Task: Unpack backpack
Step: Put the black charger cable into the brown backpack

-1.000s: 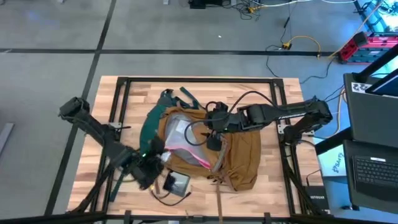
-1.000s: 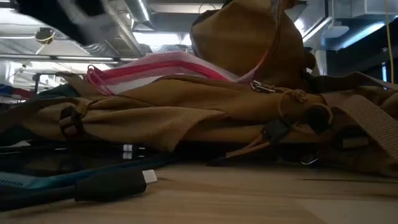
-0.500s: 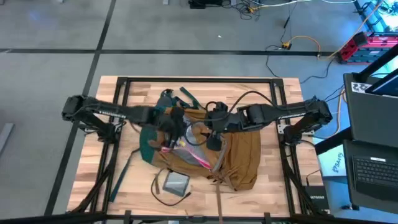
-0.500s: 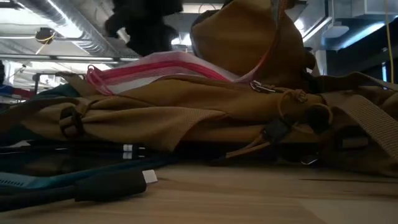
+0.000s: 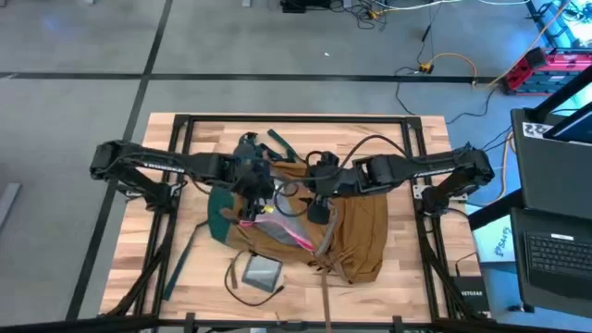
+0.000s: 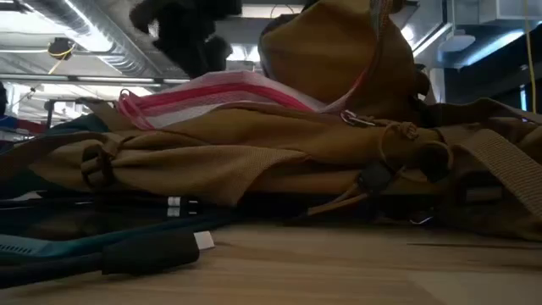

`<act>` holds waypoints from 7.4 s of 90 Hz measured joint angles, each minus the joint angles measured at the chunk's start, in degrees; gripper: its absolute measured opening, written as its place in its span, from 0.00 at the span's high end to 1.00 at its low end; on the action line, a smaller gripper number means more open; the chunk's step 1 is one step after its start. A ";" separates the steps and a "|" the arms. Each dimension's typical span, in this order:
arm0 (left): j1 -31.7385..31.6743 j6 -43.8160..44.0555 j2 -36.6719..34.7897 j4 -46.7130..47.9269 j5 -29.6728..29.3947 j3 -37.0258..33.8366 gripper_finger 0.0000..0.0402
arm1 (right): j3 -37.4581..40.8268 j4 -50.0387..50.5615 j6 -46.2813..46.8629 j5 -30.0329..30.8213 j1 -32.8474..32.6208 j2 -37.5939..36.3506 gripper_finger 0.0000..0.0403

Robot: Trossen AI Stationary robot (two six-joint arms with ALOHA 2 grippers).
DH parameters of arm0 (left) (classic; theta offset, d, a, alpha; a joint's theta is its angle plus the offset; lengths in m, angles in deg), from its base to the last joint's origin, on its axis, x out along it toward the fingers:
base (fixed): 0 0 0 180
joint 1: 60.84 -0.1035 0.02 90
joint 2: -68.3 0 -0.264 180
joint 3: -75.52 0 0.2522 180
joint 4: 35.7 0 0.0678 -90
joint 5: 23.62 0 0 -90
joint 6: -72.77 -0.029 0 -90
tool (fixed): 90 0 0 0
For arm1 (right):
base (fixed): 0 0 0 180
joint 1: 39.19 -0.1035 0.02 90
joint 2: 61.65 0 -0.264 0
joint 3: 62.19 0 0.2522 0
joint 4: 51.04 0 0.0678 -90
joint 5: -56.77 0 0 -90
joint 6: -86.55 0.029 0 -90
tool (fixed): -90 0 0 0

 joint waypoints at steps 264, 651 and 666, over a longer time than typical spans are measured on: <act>43.06 26.50 14.24 -48.72 -19.81 -29.42 0.25 | 8.58 -40.36 -12.58 12.79 -26.82 27.77 0.28; 33.54 2.63 -9.82 3.83 -83.42 9.77 1.00 | 2.03 -19.30 -11.08 25.18 -25.49 34.51 0.28; 27.55 -1.77 -9.82 -0.57 -81.78 9.75 1.00 | 2.03 -19.30 -11.08 25.21 -25.49 34.51 0.28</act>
